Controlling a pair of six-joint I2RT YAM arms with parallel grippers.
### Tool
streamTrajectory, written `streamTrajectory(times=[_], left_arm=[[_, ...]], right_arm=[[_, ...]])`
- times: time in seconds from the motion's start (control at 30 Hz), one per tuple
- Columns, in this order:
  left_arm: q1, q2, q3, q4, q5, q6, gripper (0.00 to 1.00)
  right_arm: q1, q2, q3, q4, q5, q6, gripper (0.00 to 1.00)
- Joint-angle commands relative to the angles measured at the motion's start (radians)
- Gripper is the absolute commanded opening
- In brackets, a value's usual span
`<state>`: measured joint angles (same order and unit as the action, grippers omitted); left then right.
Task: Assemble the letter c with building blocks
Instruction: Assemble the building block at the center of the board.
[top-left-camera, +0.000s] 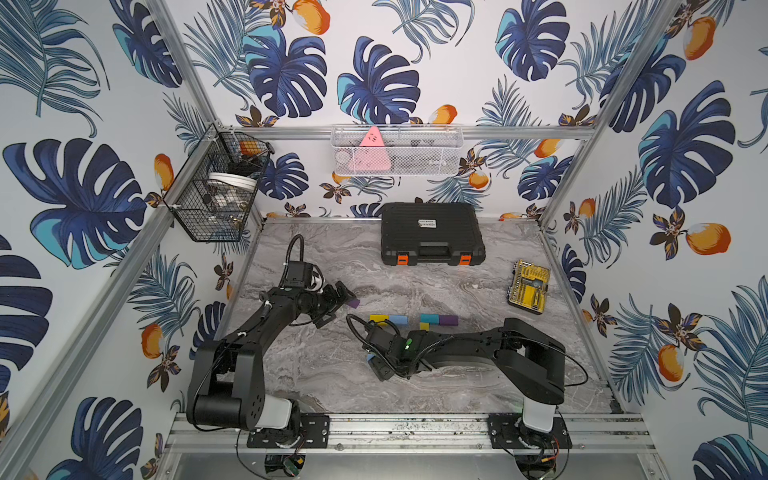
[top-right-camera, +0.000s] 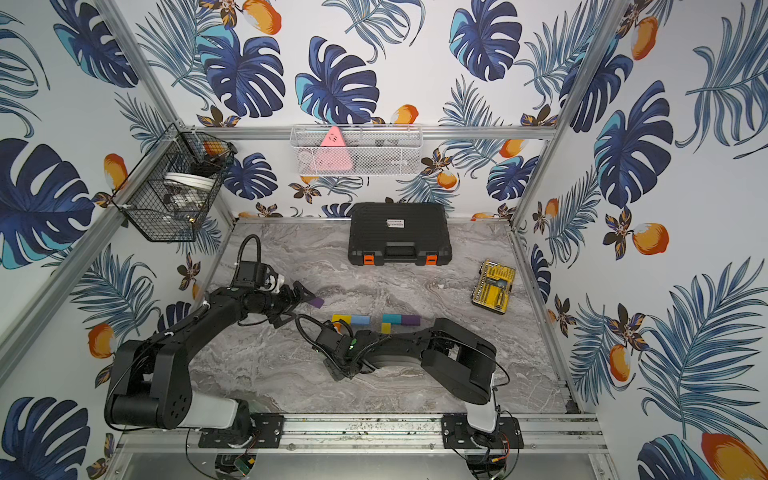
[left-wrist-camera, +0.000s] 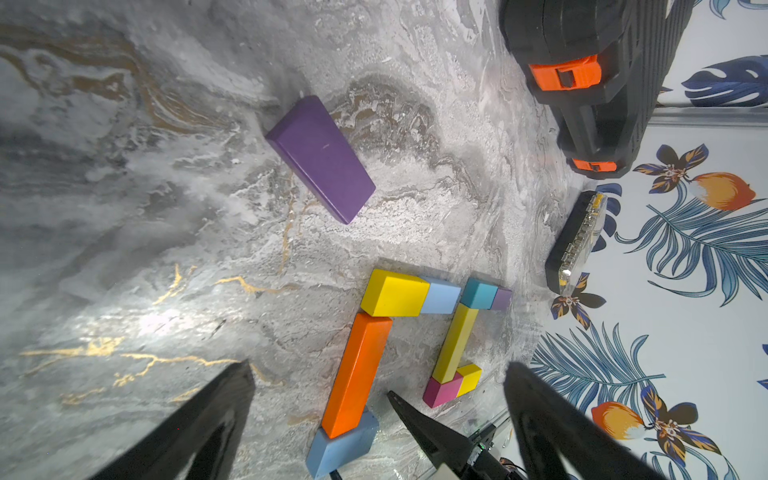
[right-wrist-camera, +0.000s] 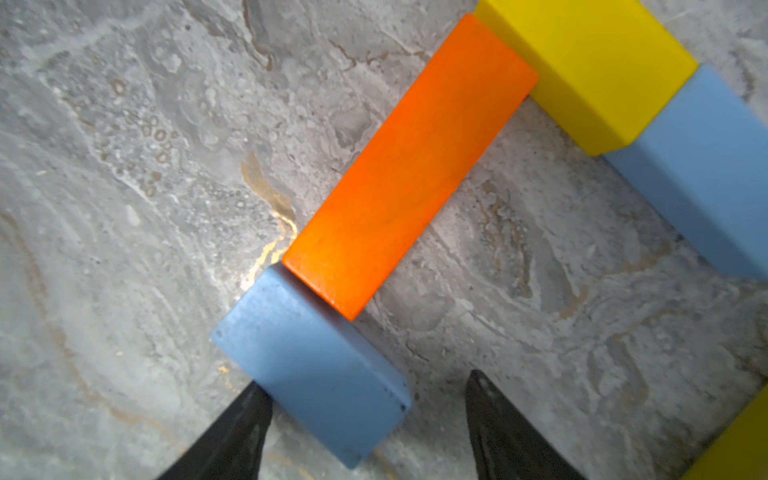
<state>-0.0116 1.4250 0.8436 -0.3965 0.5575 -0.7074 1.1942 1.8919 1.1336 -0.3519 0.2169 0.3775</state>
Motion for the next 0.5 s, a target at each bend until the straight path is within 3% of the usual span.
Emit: streamTrajectory(times=[0.0,0.47], left_arm=[[0.002,0.002,0.002,0.005,0.011,0.000,0.99],[0.002,0.003,0.000,0.012,0.012,-0.003,0.99]], right_arm=[[-0.004,0.012,-0.004,-0.052,-0.019,0.006,0.74],[-0.010,0.010,-0.004,-0.047,-0.023,0.007,0.73]])
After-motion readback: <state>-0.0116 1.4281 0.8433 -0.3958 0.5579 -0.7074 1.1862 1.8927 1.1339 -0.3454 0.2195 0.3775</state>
